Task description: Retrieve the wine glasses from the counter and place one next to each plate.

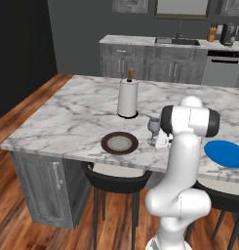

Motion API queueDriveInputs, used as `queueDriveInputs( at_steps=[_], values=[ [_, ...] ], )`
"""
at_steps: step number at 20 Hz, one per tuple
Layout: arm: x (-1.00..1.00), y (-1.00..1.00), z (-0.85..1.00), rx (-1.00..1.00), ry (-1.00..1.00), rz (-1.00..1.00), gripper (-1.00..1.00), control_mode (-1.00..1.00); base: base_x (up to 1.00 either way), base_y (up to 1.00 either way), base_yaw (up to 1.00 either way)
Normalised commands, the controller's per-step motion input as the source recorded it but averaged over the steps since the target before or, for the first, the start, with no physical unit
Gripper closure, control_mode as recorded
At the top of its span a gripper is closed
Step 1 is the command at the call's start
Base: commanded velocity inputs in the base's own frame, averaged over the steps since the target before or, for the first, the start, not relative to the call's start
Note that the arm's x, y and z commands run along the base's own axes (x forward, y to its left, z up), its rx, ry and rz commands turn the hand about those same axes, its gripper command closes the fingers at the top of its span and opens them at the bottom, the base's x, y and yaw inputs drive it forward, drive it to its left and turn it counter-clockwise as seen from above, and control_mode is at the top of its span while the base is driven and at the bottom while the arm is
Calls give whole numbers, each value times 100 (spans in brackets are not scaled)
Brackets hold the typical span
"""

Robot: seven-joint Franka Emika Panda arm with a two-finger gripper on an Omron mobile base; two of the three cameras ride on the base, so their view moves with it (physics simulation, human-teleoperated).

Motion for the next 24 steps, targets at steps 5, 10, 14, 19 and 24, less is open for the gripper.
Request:
queueDriveInputs(
  at_steps=[5,10,14,19,24],
  values=[
    [15,0,0,0,0,-28,-100,-100,0,0,0],
    [-8,-10,7,0,0,-24,-100,-100,0,0,0],
    [-66,-3,31,0,-1,-8,-100,-100,0,0,0],
    [-73,-1,40,0,-8,0,-100,-100,0,0,0],
    [-57,-6,90,0,-8,-1,-100,-100,0,0,0]
  ],
)
